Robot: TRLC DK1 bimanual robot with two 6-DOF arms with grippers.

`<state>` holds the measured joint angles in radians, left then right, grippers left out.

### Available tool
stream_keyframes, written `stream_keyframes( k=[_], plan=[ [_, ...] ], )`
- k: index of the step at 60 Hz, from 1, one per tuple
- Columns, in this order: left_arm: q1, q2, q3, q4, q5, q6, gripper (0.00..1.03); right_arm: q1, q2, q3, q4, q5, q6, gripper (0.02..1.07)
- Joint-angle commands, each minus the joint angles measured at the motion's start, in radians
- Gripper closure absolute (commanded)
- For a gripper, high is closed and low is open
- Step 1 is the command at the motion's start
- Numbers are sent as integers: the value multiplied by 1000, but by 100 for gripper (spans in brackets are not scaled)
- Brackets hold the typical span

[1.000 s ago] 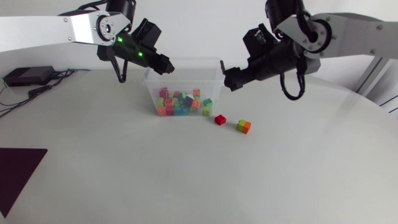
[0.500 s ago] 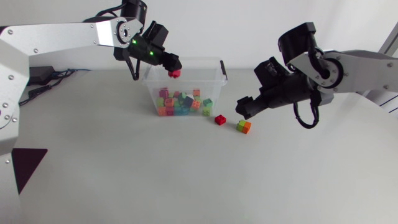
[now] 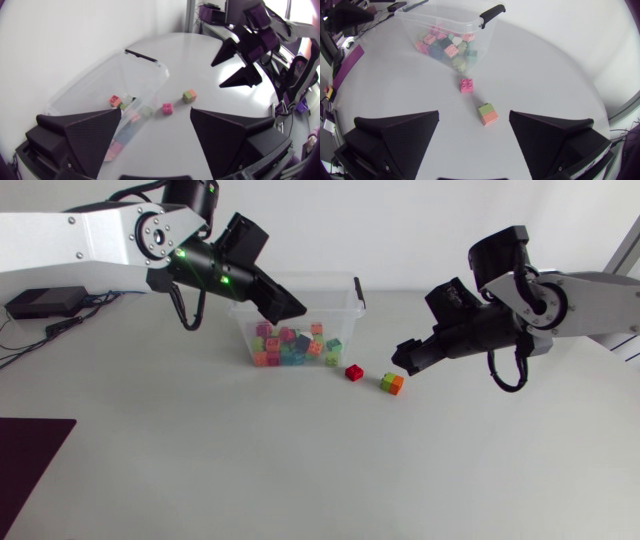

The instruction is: Place the duplo bricks in the container

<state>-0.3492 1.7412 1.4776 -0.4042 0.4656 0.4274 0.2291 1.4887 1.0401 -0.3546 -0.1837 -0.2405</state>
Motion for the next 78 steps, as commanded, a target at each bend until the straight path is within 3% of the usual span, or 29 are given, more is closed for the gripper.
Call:
stream_keyframes(
  k=[1, 25, 51, 64, 78],
  plan=[
    [-34, 17, -86, 7, 10, 53, 6, -5, -16, -37, 17, -7, -22, 6],
    [-143, 189, -88, 73, 1, 10, 8, -43, -64, -100, 36, -26, -28, 6],
    [-220, 423, 130, 70, -136, -99, 11, -70, -62, -137, 72, -49, -26, 6],
    [-251, 532, 262, 34, -191, -131, 12, -70, -53, -141, 83, -51, -25, 6],
    [-254, 633, 446, -101, -229, -145, 12, -80, -50, -153, 92, -60, -26, 6]
  ],
)
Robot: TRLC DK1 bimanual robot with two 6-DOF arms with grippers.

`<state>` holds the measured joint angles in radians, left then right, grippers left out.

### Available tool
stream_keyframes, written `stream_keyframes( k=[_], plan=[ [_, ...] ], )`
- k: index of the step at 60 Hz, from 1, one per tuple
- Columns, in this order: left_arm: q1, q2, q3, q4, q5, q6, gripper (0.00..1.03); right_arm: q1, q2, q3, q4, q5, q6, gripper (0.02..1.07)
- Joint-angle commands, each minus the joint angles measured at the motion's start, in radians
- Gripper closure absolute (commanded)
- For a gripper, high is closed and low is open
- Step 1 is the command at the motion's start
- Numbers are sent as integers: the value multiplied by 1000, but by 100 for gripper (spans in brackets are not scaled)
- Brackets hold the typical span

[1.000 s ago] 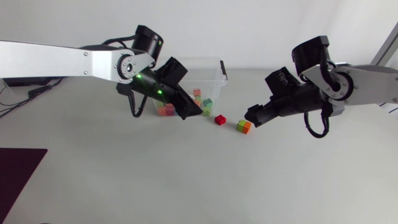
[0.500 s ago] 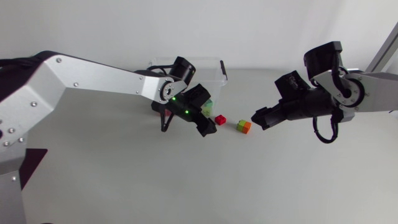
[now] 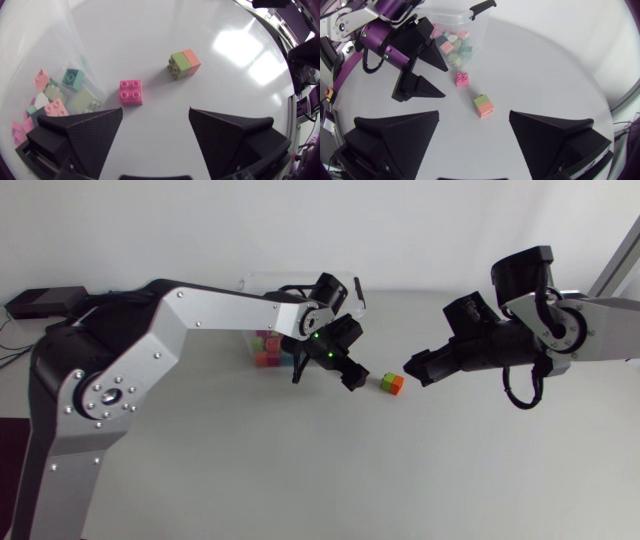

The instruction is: Place the duplo bricks in the container

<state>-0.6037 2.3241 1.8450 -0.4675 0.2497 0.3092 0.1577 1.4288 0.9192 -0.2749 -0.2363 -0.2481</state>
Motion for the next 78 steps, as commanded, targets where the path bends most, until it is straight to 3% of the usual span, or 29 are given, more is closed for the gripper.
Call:
stream_keyframes(
  k=[1, 44, 60, 64, 71, 78],
  plan=[
    [2, 55, 89, -46, -21, -27, 12, -9, 10, -33, 13, -9, -19, 6],
    [-13, 113, 172, -48, -104, -42, 12, -26, 35, -40, 37, -29, -20, 6],
    [-18, 169, 270, -149, -105, -39, 12, -38, 44, -36, 39, -40, -23, 6],
    [-18, 169, 269, -174, -105, -39, 13, -37, 55, -31, 40, -40, -23, 6],
    [-15, 150, 238, -188, -95, -36, 24, -32, 110, -6, 46, -38, -25, 6],
    [-15, 57, 79, -111, -79, -36, 25, -23, 160, 23, 48, -37, -42, 6]
  ],
)
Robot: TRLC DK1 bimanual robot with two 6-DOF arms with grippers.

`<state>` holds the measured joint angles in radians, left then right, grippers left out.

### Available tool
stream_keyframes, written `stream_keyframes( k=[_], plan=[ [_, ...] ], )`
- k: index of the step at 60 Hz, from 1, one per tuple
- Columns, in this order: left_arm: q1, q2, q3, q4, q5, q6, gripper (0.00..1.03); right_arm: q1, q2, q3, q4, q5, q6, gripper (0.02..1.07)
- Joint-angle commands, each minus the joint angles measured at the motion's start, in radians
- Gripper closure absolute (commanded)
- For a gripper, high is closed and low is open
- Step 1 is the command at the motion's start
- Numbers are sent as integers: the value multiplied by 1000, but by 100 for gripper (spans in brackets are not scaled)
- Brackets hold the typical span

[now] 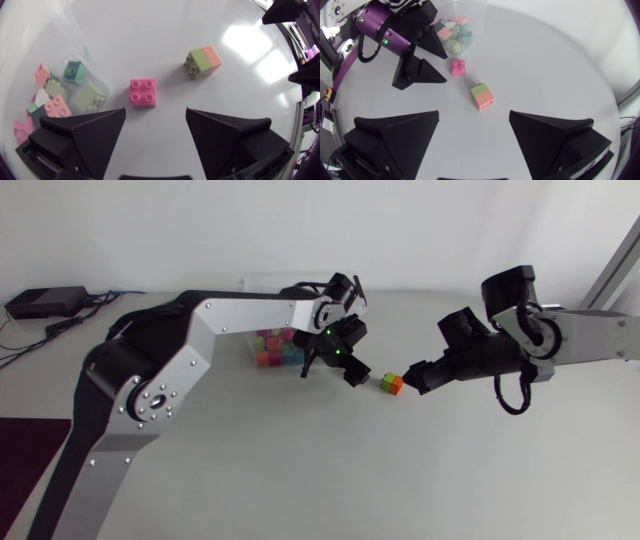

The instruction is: Place the duplo bricks in the container

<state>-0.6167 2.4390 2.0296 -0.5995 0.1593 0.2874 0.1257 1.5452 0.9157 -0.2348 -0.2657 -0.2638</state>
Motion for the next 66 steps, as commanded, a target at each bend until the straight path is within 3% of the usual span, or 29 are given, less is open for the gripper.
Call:
stream_keyframes(
  k=[1, 21, 26, 34, 52, 66],
  plan=[
    [-2, -75, -134, 37, 13, -14, 25, 11, 53, 31, 11, -6, -32, 6],
    [25, -399, -528, 187, 31, -14, 25, -21, 305, 242, -8, -26, -178, 6],
    [32, -475, -592, 199, 36, -17, 40, -34, 380, 311, -43, -49, -238, 6],
    [34, -571, -686, 218, 36, -17, 54, -49, 474, 393, -90, -72, -290, 7],
    [84, -704, -787, 227, 36, -14, 61, -11, 540, 413, -124, -69, -347, 23],
    [132, -799, -853, 227, 36, -13, 62, 0, 512, 385, -133, -69, -350, 23]
  ],
)
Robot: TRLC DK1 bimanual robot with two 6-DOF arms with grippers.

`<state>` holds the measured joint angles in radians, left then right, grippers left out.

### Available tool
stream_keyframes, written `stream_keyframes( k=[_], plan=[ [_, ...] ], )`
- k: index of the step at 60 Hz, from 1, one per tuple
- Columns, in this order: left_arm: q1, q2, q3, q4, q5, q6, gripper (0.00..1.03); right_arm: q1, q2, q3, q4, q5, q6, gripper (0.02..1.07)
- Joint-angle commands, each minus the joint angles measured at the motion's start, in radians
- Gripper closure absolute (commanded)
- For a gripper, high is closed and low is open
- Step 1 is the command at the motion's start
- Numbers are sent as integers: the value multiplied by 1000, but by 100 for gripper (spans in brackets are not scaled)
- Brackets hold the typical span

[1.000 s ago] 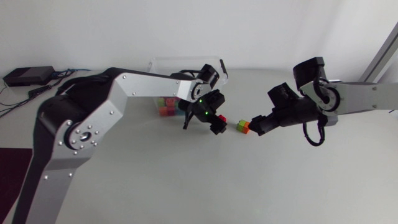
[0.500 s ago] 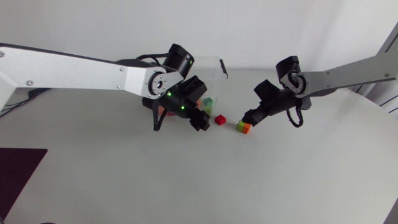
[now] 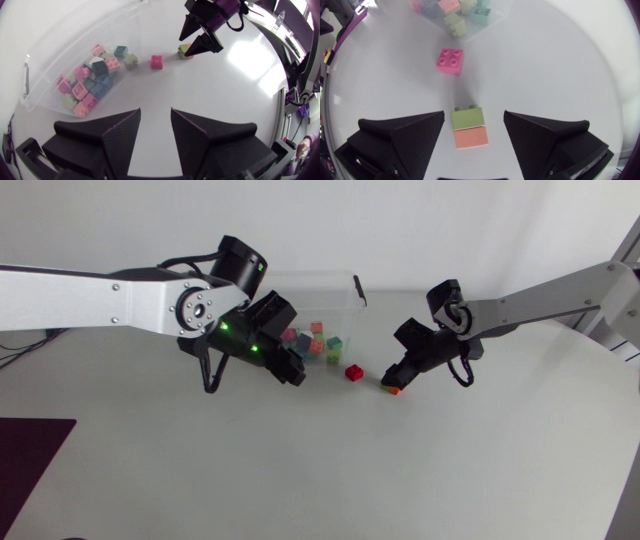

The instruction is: Place the duplo bricks in the container

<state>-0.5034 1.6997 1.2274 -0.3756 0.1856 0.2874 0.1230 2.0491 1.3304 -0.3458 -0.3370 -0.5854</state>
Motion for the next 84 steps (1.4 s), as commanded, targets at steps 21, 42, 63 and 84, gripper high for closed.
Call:
stream_keyframes(
  k=[21, 42, 63, 84],
  plan=[
    [170, -377, -299, 60, -21, 12, 61, 27, 6, -60, -25, 36, -37, 51],
    [269, -690, -580, 170, -83, 27, 52, 53, -139, -80, -51, 72, 21, 84],
    [353, -930, -717, 205, -106, -5, 47, 176, -354, 6, -156, 76, 145, 84],
    [405, -1169, -853, 236, -110, 30, 49, 287, -359, 159, -157, 110, 266, 84]
  ],
)
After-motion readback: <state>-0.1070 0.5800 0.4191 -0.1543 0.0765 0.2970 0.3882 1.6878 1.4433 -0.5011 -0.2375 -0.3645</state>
